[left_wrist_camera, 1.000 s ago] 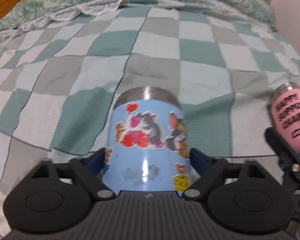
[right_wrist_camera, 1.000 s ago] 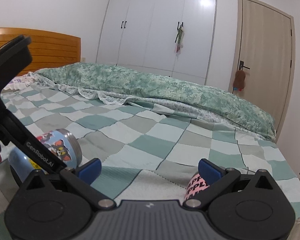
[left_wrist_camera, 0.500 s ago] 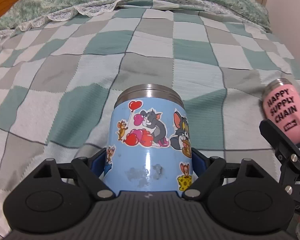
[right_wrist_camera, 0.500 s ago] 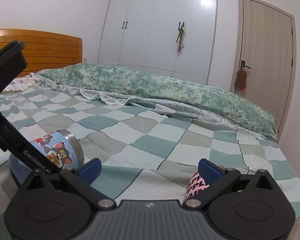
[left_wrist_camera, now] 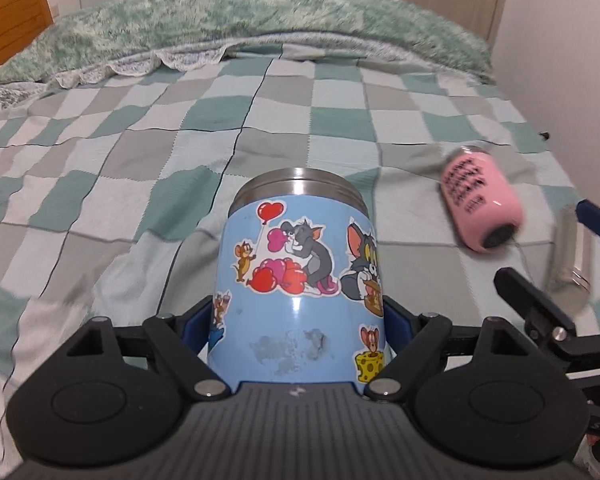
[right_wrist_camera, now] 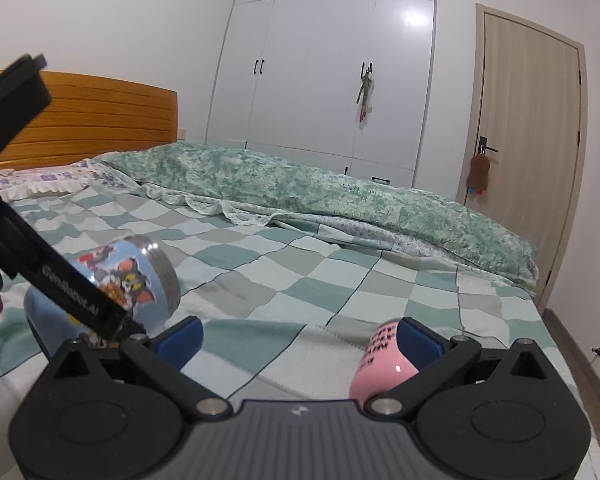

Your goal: Flip cup upright

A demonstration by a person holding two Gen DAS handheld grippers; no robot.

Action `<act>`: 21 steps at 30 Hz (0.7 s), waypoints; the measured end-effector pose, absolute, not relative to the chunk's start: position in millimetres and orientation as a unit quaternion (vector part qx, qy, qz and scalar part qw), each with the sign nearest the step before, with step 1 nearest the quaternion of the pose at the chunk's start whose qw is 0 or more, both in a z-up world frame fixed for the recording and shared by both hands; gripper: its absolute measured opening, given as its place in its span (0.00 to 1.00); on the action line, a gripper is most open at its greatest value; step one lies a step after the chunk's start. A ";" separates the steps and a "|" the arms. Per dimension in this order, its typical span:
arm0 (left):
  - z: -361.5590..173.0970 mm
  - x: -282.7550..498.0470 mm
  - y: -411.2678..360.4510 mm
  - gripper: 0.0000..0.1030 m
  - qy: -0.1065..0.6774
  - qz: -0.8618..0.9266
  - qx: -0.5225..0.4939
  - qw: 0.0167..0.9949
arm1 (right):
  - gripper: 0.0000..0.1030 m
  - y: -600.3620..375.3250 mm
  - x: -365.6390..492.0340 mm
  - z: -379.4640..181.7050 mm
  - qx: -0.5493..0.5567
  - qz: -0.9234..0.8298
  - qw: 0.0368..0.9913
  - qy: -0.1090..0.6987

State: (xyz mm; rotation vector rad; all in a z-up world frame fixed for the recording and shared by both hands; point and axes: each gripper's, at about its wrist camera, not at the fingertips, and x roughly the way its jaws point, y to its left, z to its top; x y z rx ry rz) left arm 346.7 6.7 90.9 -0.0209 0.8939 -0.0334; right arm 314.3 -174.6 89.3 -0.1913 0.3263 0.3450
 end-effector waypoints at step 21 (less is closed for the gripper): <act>53.5 162.2 -17.3 0.82 0.420 -0.063 0.009 0.906 | 1.00 -201.0 121.4 77.5 -0.060 0.182 0.957 0.217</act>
